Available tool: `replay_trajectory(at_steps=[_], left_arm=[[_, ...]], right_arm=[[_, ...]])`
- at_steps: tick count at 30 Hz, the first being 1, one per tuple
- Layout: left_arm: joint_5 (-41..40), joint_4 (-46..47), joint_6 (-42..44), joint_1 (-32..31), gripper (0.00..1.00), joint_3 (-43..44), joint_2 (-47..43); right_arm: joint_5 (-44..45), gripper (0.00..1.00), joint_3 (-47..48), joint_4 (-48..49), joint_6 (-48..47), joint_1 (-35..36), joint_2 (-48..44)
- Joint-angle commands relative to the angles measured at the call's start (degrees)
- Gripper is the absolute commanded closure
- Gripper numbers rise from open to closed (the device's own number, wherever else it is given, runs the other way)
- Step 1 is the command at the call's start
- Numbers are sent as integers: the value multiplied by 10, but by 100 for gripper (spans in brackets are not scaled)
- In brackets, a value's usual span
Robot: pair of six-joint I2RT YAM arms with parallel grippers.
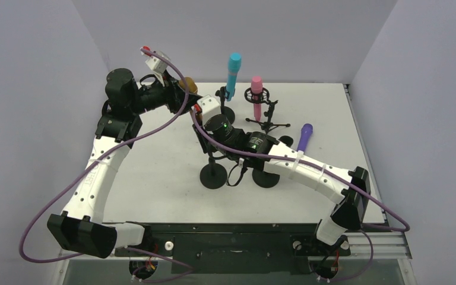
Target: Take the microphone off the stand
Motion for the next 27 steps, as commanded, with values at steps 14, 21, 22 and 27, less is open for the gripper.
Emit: replay_trajectory(at_steps=[14, 21, 22, 27], left_arm=[[13, 11, -1, 10, 100, 22, -18], [9, 4, -4, 8, 100, 58, -18], [3, 1, -2, 9, 100, 61, -20], [-22, -62, 40, 1, 100, 101, -18]], right_arm=[[-229, 100, -141, 125, -44, -52, -122], [-185, 100, -94, 78, -56, -40, -60], [-179, 100, -90, 71, -57, -35, -48], [-141, 100, -46, 25, -69, -24, -6]])
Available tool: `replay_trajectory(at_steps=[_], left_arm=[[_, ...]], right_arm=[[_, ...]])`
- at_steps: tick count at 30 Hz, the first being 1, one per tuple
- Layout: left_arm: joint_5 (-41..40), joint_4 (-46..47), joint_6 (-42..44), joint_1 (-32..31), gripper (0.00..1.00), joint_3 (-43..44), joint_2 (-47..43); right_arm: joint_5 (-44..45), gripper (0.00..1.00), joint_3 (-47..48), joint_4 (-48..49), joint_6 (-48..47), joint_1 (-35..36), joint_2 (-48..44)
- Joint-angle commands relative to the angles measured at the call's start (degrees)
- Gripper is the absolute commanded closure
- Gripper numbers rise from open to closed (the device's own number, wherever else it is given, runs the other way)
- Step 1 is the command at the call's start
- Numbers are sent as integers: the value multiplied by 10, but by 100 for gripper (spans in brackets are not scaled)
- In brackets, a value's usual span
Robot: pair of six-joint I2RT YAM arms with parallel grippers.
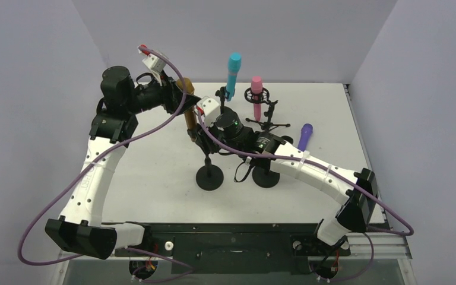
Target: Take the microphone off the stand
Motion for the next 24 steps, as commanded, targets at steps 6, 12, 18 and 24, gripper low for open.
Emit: replay_trajectory(at_steps=[6, 12, 18, 24], left_arm=[[-31, -10, 41, -5, 100, 53, -17], [-21, -15, 47, -4, 100, 35, -20], [-5, -6, 41, 5, 100, 18, -20], [33, 19, 14, 23, 100, 11, -13]], right_arm=[[11, 100, 43, -48, -12, 11, 33], [-14, 50, 78, -55, -2, 11, 28], [-10, 35, 120, -84, 19, 10, 19], [14, 43, 157, -127, 28, 10, 26]])
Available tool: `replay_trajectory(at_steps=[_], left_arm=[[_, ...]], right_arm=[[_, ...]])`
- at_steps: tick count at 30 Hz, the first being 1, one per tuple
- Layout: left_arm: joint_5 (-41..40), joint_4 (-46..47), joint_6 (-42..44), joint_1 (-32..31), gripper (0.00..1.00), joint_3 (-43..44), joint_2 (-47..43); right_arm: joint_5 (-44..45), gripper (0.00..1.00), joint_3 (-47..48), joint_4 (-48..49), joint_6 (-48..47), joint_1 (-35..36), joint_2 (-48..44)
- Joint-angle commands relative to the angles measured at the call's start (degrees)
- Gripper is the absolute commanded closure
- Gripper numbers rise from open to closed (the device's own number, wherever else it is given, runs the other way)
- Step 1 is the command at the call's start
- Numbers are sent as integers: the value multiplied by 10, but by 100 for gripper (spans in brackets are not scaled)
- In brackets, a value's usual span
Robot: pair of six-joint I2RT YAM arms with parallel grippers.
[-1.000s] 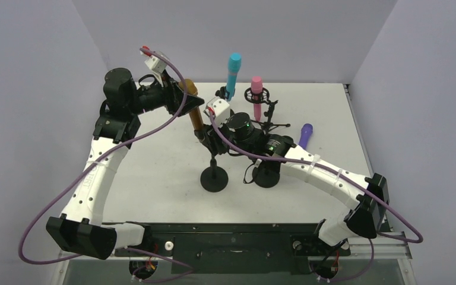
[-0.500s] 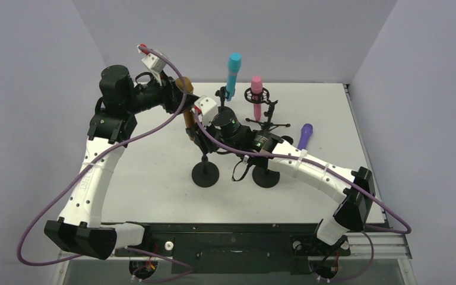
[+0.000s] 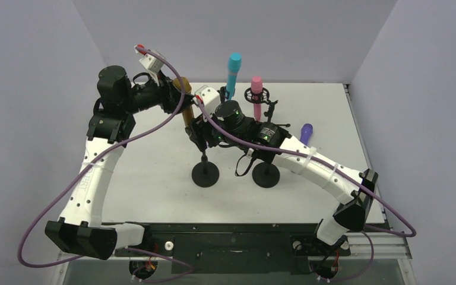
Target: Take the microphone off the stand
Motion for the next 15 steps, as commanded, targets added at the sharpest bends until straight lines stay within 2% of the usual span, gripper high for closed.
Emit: replay_trajectory(at_steps=[1, 6, 15], left_arm=[[52, 56, -31, 17, 100, -6, -9], [69, 66, -46, 22, 100, -3, -1], [83, 64, -51, 26, 100, 5, 17]], right_arm=[[19, 44, 37, -41, 11, 3, 0], [20, 47, 61, -92, 6, 4, 25], [46, 52, 72, -113, 7, 7, 33]])
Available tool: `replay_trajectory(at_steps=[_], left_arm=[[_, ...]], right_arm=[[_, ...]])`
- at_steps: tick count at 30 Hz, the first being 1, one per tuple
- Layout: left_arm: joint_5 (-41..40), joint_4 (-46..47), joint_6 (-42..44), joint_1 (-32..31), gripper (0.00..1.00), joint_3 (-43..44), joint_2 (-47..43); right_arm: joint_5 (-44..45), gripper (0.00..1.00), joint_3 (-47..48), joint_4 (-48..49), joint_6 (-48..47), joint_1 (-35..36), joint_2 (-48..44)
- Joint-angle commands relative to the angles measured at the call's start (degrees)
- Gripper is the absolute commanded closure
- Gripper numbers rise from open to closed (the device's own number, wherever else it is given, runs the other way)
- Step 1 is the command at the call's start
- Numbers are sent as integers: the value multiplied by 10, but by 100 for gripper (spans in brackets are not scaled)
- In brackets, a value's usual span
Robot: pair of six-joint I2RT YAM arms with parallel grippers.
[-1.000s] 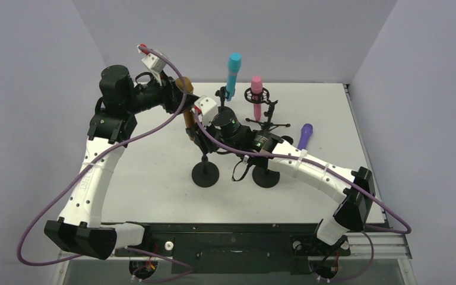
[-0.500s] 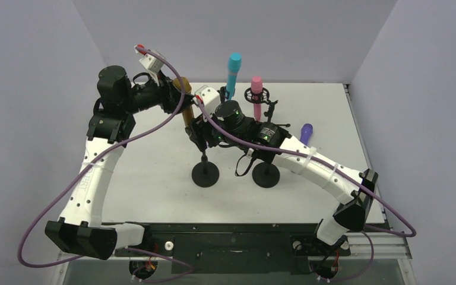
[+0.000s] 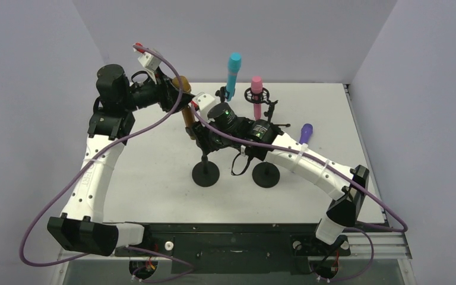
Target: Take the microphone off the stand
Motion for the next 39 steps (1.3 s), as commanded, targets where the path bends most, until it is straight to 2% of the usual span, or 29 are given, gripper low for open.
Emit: replay_trajectory(at_steps=[1, 5, 10, 21, 27, 34, 38, 39], left_arm=[[28, 25, -17, 5, 100, 16, 10], [25, 20, -11, 6, 100, 19, 17], [22, 19, -9, 6, 100, 20, 21], [20, 12, -4, 6, 100, 23, 23], [21, 17, -8, 6, 100, 22, 26], [19, 17, -7, 6, 100, 20, 26], [18, 16, -7, 6, 100, 21, 27], [18, 16, -7, 6, 100, 21, 28]], right_arm=[[30, 52, 29, -9, 3, 8, -2], [52, 55, 43, -16, 0, 12, 0], [68, 57, 104, -58, -9, 21, 33], [60, 59, 185, -145, -9, 21, 95], [58, 55, 196, -159, -11, 21, 110], [63, 56, 194, -152, -10, 19, 107], [62, 64, 210, -164, -11, 20, 113], [61, 76, 210, -166, -11, 20, 113]])
